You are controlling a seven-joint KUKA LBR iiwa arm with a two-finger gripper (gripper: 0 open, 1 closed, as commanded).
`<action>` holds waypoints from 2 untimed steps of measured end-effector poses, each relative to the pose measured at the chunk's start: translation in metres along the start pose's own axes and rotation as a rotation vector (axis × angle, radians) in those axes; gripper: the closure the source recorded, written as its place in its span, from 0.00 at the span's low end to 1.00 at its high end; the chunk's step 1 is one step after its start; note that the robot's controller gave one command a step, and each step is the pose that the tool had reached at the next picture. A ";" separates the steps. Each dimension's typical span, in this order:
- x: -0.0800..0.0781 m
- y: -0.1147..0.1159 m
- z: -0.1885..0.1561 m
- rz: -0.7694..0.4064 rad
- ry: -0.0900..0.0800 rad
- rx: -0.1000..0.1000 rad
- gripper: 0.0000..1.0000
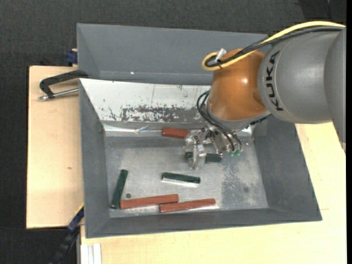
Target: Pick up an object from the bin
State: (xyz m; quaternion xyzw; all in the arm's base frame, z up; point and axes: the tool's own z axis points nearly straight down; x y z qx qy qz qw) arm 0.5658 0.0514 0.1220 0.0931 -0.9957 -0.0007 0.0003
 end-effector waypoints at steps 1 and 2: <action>-0.001 0.000 -0.023 0.000 -0.003 0.000 1.00; -0.002 0.000 -0.044 0.000 -0.006 0.001 1.00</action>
Offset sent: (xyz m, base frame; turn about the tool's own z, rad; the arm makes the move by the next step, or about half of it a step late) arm -0.0001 0.0000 0.0286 0.0000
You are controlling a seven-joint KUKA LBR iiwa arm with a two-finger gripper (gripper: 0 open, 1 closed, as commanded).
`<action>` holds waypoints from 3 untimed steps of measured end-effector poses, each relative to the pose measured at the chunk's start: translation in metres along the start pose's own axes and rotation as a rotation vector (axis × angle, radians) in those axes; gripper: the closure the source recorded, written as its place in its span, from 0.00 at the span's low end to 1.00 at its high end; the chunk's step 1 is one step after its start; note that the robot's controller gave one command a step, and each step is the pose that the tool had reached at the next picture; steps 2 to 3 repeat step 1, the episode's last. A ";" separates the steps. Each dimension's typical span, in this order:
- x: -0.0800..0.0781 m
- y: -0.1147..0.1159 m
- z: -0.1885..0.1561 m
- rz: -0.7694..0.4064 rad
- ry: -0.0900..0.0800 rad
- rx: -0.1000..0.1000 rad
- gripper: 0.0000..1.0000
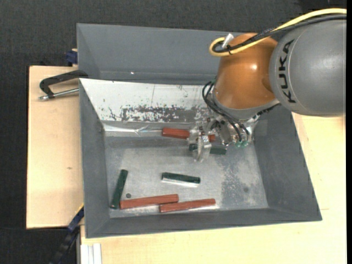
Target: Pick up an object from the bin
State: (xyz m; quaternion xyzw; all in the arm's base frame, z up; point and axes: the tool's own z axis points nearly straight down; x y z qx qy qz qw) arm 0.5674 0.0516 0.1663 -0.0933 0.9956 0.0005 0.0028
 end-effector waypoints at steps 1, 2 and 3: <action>-0.001 0.000 -0.013 0.000 -0.005 0.001 1.00; -0.001 0.000 -0.013 0.000 -0.005 0.001 1.00; -0.001 0.000 -0.013 0.000 -0.005 0.001 1.00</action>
Offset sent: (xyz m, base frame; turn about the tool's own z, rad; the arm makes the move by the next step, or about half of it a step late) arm -0.0003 0.0000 0.0114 0.0000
